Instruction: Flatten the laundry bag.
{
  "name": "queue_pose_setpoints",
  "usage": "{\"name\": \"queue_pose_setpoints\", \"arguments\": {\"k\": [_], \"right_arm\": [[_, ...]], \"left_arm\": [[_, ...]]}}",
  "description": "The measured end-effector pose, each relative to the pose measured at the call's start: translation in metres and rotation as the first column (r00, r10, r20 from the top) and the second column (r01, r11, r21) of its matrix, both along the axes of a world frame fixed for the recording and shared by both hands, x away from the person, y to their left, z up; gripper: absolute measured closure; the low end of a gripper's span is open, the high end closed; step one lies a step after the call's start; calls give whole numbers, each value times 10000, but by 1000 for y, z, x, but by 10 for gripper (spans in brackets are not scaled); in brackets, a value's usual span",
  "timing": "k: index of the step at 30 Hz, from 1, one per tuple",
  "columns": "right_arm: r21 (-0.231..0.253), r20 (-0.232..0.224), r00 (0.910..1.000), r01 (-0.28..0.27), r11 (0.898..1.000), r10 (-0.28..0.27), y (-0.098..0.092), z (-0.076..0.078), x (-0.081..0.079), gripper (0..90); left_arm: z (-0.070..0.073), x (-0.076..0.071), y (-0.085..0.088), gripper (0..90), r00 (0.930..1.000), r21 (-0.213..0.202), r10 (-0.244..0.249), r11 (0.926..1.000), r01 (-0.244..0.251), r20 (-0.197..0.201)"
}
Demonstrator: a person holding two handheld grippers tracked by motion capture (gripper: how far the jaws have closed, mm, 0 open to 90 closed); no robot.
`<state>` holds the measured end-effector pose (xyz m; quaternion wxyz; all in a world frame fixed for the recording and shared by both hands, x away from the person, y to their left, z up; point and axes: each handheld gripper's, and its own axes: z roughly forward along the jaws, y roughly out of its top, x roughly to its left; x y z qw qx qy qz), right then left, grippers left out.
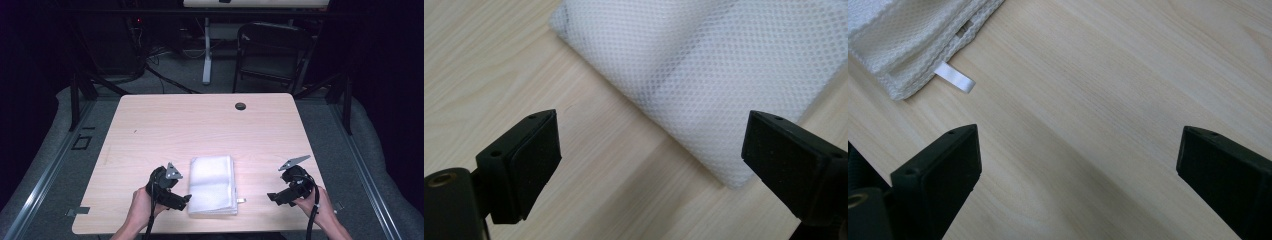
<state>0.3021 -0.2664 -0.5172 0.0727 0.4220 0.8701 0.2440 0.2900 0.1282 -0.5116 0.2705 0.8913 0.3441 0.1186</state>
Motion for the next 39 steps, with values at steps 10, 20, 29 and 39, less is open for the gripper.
{"name": "queue_pose_setpoints", "arguments": {"k": [10, 20, 29, 39], "right_arm": [[-32, -85, 10000, -13, 10000, 13, 1, -1, 0, 43], [-116, -146, 9999, -24, 9999, 22, 2, -2, 0, 47], [-176, -229, 9997, -104, 9998, 100, 3, -1, 0, 49], [-9, -263, 9996, -137, 9999, 137, 4, -2, 0, 50]], "left_arm": [[-5, -2, -21, 92, 9976, 118, -674, 9976, 677, -185], [-11, -4, -42, 102, 9888, 151, -1420, 9896, 1429, -465], [-16, -8, -63, 125, 9764, 165, -2092, 9775, 2103, -529], [-24, -9, -86, 129, 9601, 312, -2686, 9619, 2716, -781]]}}
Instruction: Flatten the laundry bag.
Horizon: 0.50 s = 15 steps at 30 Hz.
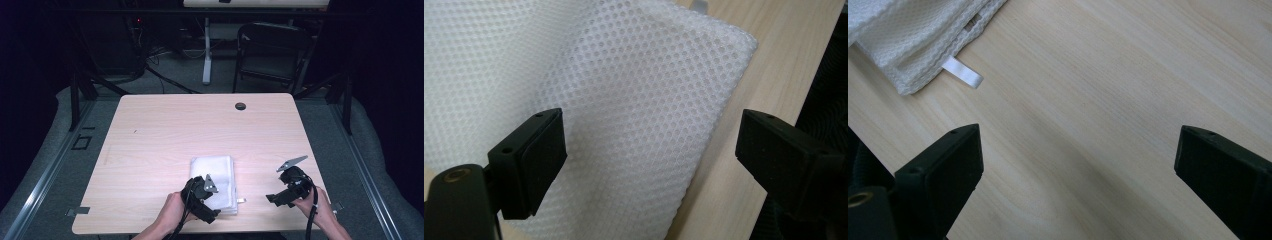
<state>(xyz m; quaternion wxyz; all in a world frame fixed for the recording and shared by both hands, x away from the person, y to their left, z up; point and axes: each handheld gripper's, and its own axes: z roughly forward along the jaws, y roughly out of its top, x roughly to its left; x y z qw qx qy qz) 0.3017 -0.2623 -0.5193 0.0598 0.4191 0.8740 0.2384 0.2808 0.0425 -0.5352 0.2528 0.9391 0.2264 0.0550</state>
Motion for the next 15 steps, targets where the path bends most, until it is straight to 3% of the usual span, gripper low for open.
{"name": "queue_pose_setpoints", "arguments": {"k": [7, 15], "right_arm": [[-105, -22, 10000, -55, 9999, 55, 0, 0, 0, 51], [-160, -116, 9998, -181, 9997, 179, 0, 0, 0, 52]], "left_arm": [[-7, 0, -14, 162, 9994, 463, -294, 9985, 287, 157], [-17, 1, -21, 229, 9994, 980, -238, 9950, 211, 262]]}}
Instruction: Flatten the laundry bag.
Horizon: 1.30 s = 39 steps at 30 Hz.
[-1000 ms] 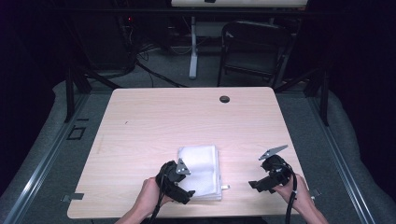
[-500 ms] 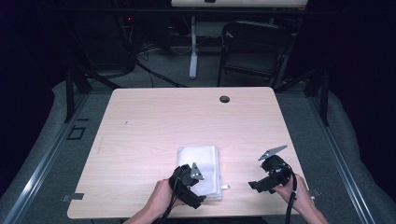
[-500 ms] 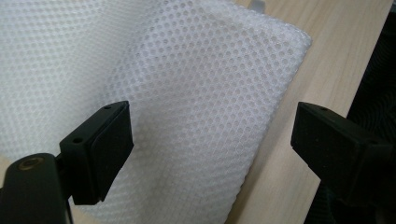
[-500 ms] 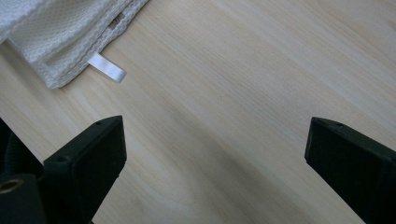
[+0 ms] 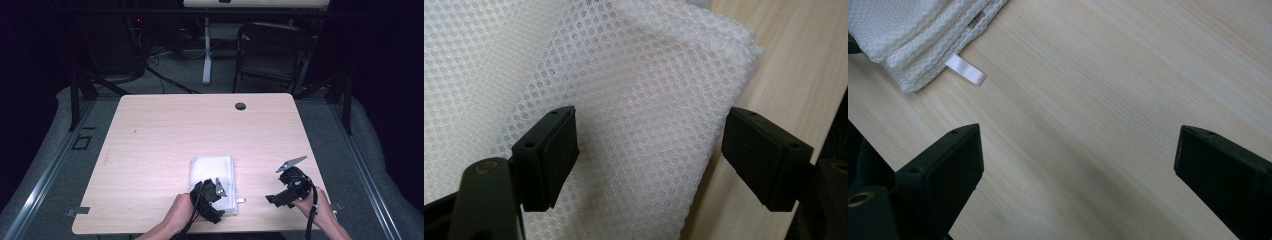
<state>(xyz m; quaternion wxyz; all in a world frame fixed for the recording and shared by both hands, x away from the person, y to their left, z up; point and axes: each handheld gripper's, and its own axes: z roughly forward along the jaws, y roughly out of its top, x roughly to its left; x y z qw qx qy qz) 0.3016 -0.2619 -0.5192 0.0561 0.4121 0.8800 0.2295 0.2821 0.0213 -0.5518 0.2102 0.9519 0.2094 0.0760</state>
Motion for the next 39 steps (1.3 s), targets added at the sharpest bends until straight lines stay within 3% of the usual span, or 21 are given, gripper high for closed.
{"name": "queue_pose_setpoints", "arguments": {"k": [4, 13, 16, 17, 18, 21, 29, 38, 39], "right_arm": [[76, 21, 10000, 44, 10000, -44, 1, -1, -1, 53], [87, -2, 10000, -58, 9999, 58, 6, -1, -3, 53], [-31, -107, 9997, -222, 9997, 222, 8, -2, -1, 53], [341, 17, 10000, 37, 9994, -38, 10, -4, -3, 53], [24, -122, 9995, -277, 9996, 277, 9, -2, -2, 48], [286, -230, 9992, -317, 9991, 324, 10, -2, -2, 44], [205, -319, 9988, -365, 9991, 372, 12, -3, -2, 46], [259, -229, 9989, -410, 9988, 416, 15, -4, -3, 47], [103, -299, 9979, -571, 9983, 573, 15, -3, -2, 49]], "left_arm": [[-3, 0, -1, 262, 10000, 148, -8, 9999, 7, 87], [-1, 5, 4, 414, 9999, -155, -151, 9998, 150, -75], [0, 5, 5, 430, 9997, -212, -219, 9995, 216, -132], [0, 6, 6, 434, 9996, -249, -213, 9995, 208, -196], [1, 7, 7, 443, 9988, -364, -239, 9991, 223, -438], [2, 9, 8, 470, 9985, -395, -280, 9989, 261, -476], [3, 13, 12, 529, 9955, -731, -261, 9971, 195, -916], [5, 16, 15, 548, 9939, -803, -328, 9965, 243, -1056], [4, 16, 15, 555, 9940, -818, -323, 9964, 238, -1050]]}}
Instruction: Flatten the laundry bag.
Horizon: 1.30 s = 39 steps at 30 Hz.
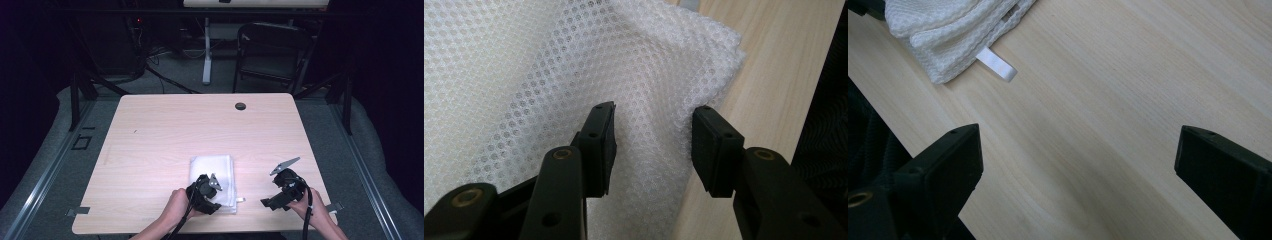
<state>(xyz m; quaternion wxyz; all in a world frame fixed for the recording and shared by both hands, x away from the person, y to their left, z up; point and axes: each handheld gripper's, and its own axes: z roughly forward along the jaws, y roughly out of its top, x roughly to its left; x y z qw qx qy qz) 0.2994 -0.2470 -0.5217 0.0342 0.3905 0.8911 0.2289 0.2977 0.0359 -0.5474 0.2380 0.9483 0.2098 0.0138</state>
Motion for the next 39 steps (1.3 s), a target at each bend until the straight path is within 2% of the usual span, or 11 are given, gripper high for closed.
{"name": "queue_pose_setpoints", "arguments": {"k": [9, 13, 14, 15, 18, 23, 25, 29, 33, 37, 39], "right_arm": [[35, -8, 9999, -157, 9999, 157, 6, 1, -1, 91], [168, 1, 9996, -274, 9995, 274, 11, 1, -2, 132], [17, 32, 9995, -323, 9995, 323, 12, 1, -1, 140], [110, 14, 9992, -397, 9992, 397, 14, 1, -1, 146], [37, 87, 9985, -547, 9985, 547, 20, 2, -2, 183], [-54, 239, 9963, -828, 9966, 829, 32, 2, -3, 336], [45, 245, 9950, -971, 9953, 969, 38, 1, -2, 451], [-115, 143, 9914, -1300, 9914, 1302, 50, -1, -2, 604], [-142, 316, 9866, -1594, 9871, 1598, 59, -2, -3, 758], [-183, 322, 9821, -1849, 9826, 1854, 69, -3, -3, 872], [-194, 317, 9785, -2033, 9789, 2038, 74, -4, -3, 900]], "left_arm": [[-2, 1, 1, 659, 10000, -35, 60, 10000, -59, 40], [-2, 2, 3, 727, 9998, -201, 198, 9996, -197, 35], [-2, 2, 4, 758, 9998, -277, 188, 9994, -188, -24], [-3, 2, 3, 782, 9998, -306, 172, 9994, -174, -71], [-3, 0, 2, 814, 9999, -272, 112, 9996, -111, 48], [-2, -1, 2, 845, 9997, -326, 41, 9995, -33, 230], [-1, -1, 2, 853, 9996, -376, -6, 9993, 16, 266], [1, -2, 4, 858, 9992, -539, -17, 9985, 38, 395], [4, -2, 5, 861, 9989, -688, -23, 9976, 56, 478], [6, -4, 5, 861, 9983, -809, -4, 9967, 51, 580], [7, -4, 5, 861, 9980, -855, -13, 9963, 67, 634]]}}
